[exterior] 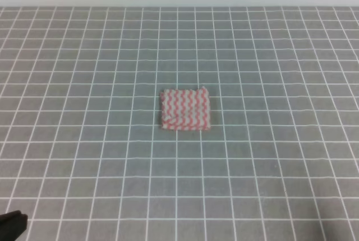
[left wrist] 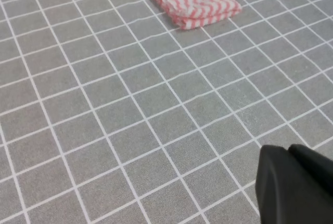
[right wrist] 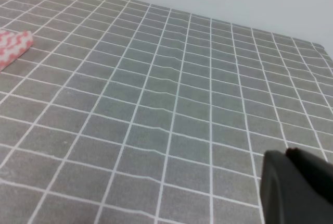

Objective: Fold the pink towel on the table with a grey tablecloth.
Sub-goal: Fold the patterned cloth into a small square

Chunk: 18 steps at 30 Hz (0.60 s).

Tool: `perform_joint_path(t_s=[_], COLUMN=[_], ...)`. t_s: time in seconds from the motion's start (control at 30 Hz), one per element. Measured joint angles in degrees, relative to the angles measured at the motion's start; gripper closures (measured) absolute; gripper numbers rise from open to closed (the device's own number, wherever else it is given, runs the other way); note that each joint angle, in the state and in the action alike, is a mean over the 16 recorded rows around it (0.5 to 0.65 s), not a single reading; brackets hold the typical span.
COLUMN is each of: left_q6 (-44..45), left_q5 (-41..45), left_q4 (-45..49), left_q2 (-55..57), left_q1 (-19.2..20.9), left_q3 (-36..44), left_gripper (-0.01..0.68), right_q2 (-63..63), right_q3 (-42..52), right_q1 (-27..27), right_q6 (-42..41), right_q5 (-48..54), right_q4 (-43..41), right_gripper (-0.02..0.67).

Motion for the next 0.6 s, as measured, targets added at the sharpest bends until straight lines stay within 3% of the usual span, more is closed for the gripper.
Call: perform_joint_path(t_s=[0.33, 0.6], left_q6=[0.04, 0.13], left_q5=[-1.44, -16.56], left_q4=[0.32, 3.34], left_q2=[-0.50, -3.75], left_q1=[0.29, 6.01], left_q3=[0.10, 3.79], left_gripper=[0.673, 0.673], right_q2=[0.33, 0.00], right_q3=[-0.57, -0.29], right_q1=[-0.05, 0.01], right_q6=[-0.02, -0.01], right_q5=[0.08, -0.07], right_q4=[0.04, 0.08], right_gripper=[0.666, 0.666])
